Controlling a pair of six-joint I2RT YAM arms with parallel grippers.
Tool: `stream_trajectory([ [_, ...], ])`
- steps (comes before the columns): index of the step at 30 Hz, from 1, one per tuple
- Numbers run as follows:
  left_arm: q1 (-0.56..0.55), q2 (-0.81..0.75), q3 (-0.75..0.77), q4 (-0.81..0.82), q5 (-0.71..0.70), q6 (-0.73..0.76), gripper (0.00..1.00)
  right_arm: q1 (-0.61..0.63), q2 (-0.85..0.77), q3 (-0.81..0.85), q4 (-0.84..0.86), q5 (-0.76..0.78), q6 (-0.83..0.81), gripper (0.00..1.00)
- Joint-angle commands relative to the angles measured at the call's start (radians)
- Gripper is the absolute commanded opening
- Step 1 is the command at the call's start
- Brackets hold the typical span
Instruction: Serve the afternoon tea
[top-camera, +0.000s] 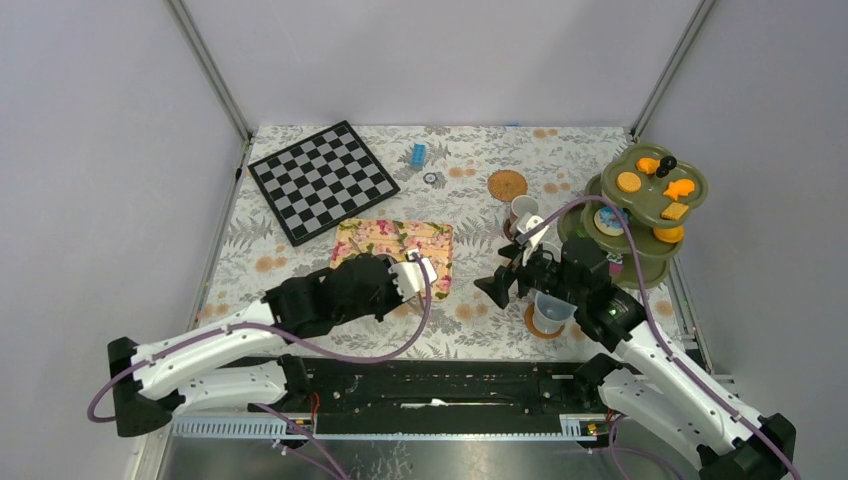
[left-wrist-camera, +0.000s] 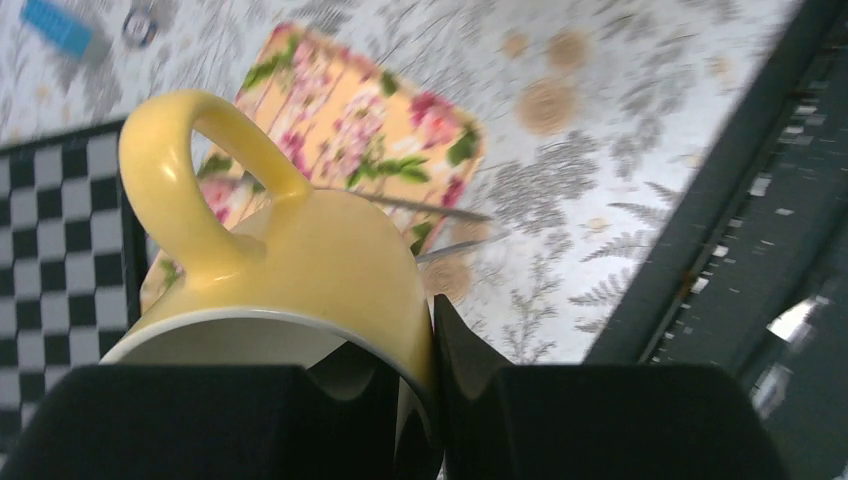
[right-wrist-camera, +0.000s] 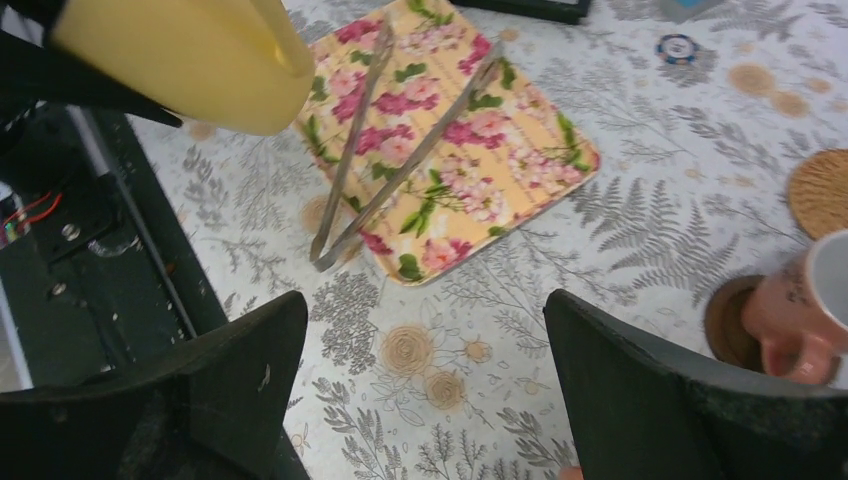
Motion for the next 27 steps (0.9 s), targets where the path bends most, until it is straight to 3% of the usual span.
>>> stream_trajectory([
  [1, -0.007, -0.077, -0.015, 0.106, 0.301, 0.154, 0.00, 0.004, 0.038, -0.017, 0.154, -0.206, -0.069, 0.96],
  [8, -0.010, -0.068, 0.005, 0.036, 0.509, 0.152, 0.00, 0.011, 0.151, 0.087, 0.033, -0.530, -0.311, 0.95],
  [15, -0.024, -0.031, 0.011, 0.026, 0.615, 0.148, 0.00, 0.046, 0.286, 0.171, 0.002, -0.683, -0.340, 0.94],
  [23, -0.050, -0.009, 0.014, 0.026, 0.624, 0.150, 0.00, 0.124, 0.395, 0.223, -0.001, -0.742, -0.314, 0.82],
  [27, -0.059, -0.007, 0.010, 0.030, 0.623, 0.148, 0.00, 0.139, 0.438, 0.248, -0.003, -0.751, -0.295, 0.66],
])
